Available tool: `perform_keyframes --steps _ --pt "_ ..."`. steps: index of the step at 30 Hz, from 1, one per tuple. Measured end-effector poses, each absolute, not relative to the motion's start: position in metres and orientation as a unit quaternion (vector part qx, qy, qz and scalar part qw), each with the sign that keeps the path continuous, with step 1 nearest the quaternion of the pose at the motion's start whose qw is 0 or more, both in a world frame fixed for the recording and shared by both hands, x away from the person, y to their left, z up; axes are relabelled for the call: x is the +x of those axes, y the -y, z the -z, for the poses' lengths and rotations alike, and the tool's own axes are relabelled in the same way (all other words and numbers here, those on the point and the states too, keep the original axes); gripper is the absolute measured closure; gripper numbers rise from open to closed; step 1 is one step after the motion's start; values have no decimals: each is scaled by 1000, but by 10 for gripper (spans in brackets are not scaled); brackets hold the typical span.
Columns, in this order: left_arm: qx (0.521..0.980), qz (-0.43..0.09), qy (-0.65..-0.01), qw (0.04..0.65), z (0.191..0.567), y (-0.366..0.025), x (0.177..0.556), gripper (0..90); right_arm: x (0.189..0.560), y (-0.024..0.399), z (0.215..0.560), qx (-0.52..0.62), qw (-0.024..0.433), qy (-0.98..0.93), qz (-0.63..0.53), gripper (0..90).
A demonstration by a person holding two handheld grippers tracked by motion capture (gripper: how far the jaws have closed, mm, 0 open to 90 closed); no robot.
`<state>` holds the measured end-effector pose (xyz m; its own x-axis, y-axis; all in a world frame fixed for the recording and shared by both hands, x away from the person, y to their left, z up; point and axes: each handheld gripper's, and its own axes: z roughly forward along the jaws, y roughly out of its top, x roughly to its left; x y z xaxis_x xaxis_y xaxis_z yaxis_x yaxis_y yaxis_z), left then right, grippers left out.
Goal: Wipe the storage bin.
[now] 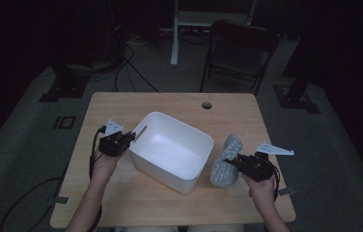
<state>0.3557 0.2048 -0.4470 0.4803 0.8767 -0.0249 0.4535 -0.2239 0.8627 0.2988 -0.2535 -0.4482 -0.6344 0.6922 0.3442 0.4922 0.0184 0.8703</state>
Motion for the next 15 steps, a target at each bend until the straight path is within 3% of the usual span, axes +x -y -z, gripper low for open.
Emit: perform_keyframes --steps 8,15 --pt "746 -242 -446 432 447 -206 352 854 316 225 455 406 137 -728 -535 689" --pt "746 -235 -436 444 451 -204 356 842 322 222 466 411 129 -719 -545 694"
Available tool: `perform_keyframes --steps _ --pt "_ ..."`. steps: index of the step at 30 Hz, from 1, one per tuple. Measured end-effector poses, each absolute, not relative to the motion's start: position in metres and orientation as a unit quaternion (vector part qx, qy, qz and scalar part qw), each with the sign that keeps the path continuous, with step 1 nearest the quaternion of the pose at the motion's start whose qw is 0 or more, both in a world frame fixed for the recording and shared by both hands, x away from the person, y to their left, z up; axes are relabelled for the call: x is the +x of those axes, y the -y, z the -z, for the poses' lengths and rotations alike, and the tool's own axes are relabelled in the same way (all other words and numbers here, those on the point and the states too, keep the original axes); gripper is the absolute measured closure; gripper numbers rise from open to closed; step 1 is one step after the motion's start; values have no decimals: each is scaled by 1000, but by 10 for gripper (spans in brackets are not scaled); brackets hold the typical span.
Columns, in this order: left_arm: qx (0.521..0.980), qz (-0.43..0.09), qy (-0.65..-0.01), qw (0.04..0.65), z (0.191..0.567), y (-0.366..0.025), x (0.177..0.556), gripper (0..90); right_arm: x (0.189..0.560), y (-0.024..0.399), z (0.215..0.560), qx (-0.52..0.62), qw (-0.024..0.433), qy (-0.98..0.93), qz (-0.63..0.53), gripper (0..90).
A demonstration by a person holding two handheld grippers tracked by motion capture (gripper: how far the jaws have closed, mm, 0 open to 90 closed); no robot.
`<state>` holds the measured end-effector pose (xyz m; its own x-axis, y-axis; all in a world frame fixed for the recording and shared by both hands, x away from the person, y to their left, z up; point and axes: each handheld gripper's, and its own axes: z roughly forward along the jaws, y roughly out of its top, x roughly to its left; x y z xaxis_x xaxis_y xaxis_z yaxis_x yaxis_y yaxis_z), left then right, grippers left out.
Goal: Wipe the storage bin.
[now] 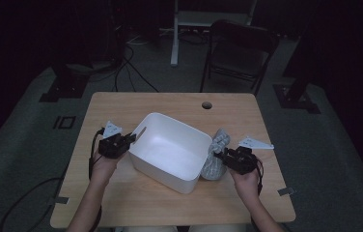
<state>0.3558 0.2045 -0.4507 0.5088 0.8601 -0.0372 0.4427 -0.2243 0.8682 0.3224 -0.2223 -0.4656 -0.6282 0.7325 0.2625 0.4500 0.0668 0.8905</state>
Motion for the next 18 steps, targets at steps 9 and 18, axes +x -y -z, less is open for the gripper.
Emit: perform_keyframes --steps 9,18 --pt "752 -234 -428 444 452 -199 357 848 330 222 499 450 108 -728 -507 703" --pt "742 -247 -441 441 453 -197 354 844 347 216 534 477 69 -747 -458 707"
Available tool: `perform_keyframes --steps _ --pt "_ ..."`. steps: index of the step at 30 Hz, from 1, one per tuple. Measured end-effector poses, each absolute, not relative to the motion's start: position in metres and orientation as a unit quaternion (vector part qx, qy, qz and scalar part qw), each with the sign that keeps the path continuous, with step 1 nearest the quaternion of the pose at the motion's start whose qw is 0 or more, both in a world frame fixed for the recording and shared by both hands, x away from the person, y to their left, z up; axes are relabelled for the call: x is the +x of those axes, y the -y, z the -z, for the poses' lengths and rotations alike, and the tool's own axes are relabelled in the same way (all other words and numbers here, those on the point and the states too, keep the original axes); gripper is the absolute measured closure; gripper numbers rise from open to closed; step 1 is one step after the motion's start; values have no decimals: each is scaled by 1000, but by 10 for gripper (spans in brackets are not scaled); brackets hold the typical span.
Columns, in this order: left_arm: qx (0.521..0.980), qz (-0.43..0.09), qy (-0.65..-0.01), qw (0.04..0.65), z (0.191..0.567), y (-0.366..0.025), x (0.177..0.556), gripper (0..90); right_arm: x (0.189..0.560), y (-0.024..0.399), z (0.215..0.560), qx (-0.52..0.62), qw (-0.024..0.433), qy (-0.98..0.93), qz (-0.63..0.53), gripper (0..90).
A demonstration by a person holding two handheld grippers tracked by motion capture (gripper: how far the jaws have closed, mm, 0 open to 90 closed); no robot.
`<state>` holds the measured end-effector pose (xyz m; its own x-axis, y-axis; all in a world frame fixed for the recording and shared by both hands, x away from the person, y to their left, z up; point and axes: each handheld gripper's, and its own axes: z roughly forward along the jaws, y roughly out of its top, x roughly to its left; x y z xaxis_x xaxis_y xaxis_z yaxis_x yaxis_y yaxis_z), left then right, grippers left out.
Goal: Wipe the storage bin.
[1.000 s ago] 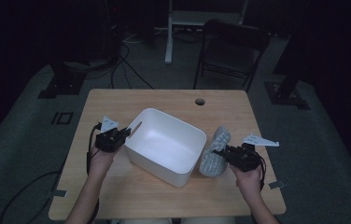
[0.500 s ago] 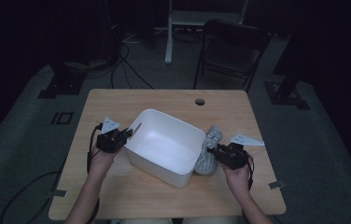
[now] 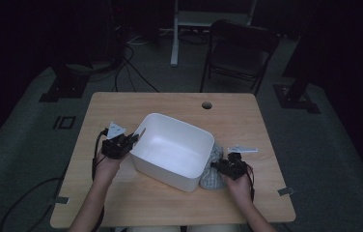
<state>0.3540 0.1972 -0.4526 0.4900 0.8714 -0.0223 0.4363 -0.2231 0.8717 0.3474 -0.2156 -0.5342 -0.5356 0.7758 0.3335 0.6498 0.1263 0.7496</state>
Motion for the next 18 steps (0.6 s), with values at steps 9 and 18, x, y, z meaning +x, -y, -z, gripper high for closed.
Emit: perform_keyframes --steps 9,18 --pt "739 -250 -451 432 451 -195 353 848 302 228 478 417 62 -723 -548 706" --pt "737 -247 -449 441 453 -196 353 845 296 215 474 394 83 -728 -555 705"
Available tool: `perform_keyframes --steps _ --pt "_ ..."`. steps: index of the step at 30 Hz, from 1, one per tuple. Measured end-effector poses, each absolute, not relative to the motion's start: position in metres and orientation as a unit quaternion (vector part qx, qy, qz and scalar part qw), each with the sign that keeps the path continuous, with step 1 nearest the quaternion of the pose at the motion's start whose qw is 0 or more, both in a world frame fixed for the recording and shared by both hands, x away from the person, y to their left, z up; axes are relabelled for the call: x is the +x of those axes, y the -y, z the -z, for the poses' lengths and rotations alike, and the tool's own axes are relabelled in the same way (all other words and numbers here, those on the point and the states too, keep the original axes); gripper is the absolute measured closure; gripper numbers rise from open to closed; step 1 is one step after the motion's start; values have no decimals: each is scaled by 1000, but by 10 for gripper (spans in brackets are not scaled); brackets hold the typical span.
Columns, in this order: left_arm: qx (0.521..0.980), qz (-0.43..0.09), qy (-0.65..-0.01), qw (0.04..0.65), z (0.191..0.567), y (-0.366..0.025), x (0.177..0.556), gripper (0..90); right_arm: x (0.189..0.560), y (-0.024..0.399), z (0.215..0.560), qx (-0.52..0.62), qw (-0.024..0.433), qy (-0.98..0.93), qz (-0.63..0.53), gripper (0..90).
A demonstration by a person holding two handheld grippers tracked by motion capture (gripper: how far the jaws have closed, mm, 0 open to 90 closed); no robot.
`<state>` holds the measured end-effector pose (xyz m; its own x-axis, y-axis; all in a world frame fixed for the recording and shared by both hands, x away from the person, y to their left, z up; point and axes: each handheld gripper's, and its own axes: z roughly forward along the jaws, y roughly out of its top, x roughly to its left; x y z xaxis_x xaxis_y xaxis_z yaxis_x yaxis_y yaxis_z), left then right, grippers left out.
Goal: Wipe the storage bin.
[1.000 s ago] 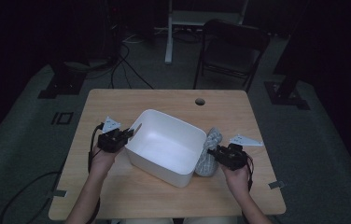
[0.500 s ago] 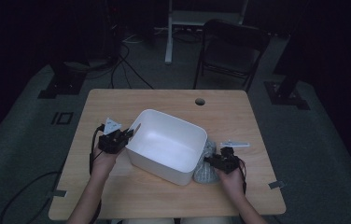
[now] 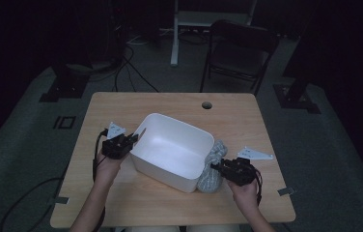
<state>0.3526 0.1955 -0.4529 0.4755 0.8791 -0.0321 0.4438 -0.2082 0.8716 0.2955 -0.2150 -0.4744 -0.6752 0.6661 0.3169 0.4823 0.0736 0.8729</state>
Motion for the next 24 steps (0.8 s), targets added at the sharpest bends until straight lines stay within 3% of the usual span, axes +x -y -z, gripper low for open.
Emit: perform_keyframes --steps 3,6,24 --pt "735 -247 -450 443 453 -196 352 845 298 206 489 409 96 -746 -517 708" --pt "736 -247 -448 442 453 -196 352 845 305 204 507 419 77 -746 -512 707" --pt "731 -257 -455 439 454 -194 350 842 307 203 511 421 116 -748 -500 708"
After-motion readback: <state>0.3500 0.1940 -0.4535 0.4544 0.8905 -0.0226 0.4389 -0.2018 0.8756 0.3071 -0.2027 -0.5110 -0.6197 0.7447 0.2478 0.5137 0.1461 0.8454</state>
